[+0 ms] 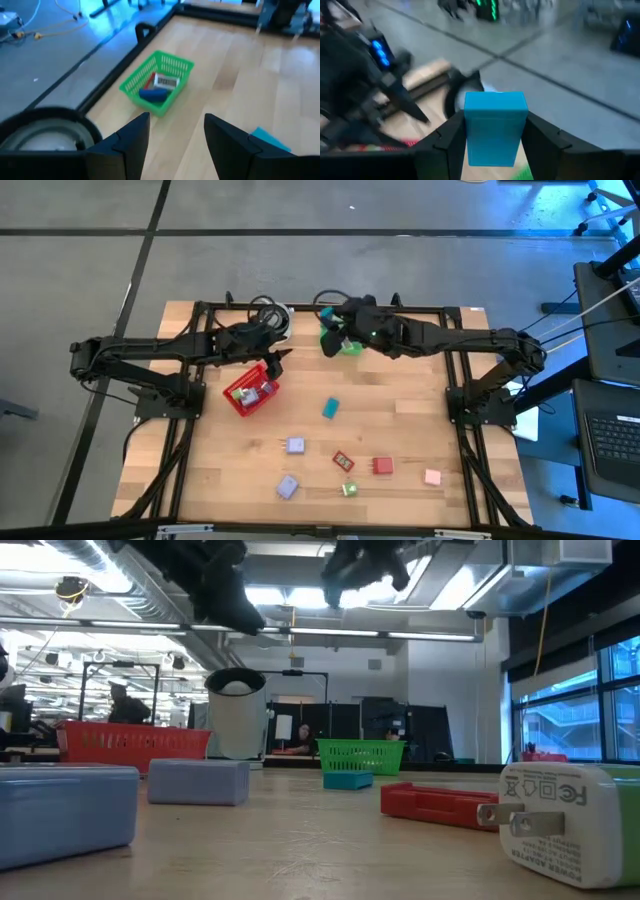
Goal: Pick & Place Office items
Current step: Put the right light blue digital clock into the green bin
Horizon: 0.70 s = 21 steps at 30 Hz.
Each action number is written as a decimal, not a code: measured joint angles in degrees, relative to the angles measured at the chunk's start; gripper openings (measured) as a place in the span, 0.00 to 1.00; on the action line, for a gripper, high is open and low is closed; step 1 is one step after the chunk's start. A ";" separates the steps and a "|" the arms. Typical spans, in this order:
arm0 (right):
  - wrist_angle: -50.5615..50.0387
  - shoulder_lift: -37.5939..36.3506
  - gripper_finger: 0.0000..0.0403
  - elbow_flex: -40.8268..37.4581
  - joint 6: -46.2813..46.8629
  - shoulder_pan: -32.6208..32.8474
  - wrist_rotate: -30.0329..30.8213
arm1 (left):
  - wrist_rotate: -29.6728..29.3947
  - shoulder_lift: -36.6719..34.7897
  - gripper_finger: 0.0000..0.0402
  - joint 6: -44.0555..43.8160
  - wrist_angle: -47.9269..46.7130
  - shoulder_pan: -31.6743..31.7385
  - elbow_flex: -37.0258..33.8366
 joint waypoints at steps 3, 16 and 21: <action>3.77 -0.02 0.42 0.14 -2.06 -0.01 -0.30 | 0.02 0.00 0.46 -0.01 3.81 -0.01 0.01; -2.44 0.44 0.42 0.12 2.98 -4.47 -1.38 | 0.00 0.01 0.46 5.92 11.32 0.00 0.00; -4.74 4.64 0.42 0.03 7.27 -6.77 1.15 | 0.00 0.00 0.46 6.43 11.34 -0.02 0.00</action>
